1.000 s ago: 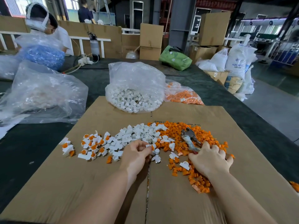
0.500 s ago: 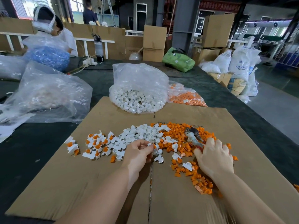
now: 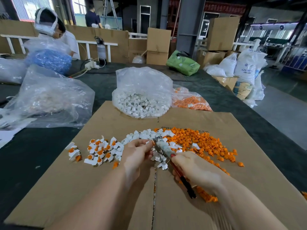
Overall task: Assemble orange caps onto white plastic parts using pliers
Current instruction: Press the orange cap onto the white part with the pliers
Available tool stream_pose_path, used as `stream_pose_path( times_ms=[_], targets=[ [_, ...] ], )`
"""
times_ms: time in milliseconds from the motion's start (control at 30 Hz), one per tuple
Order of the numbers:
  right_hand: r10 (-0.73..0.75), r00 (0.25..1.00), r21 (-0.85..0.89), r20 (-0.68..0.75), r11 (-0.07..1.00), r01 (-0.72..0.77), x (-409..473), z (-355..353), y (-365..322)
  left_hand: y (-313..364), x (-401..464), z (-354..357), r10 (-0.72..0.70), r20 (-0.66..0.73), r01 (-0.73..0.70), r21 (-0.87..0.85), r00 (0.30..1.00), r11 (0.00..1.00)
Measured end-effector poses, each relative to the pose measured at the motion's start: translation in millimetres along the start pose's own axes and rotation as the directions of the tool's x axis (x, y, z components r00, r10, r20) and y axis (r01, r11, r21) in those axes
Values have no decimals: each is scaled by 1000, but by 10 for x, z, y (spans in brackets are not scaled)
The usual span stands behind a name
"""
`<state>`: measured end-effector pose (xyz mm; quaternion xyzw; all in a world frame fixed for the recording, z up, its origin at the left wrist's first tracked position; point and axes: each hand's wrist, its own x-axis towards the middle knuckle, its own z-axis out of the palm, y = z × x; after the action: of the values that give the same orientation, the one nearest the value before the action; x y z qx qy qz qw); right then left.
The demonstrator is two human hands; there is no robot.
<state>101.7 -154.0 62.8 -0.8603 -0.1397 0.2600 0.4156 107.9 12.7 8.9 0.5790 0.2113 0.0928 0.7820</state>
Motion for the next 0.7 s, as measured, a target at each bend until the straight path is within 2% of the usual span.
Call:
stream_pose_path(
  times_ms=[167,467,700],
  targets=[
    [32,999,2,40,999,-32,14,17,-24,-9,1,-36,5,-20,-5,10,1000,1000],
    [22,999,-99,38,995,-18,-16,26,-73,1,-6,-10,3,-47,-4,-24,999,1000],
    [-106,993,-199,-48,975,94,-3,92,-21,1,-23,34,6,-52,-9,-54,999,999]
  ],
)
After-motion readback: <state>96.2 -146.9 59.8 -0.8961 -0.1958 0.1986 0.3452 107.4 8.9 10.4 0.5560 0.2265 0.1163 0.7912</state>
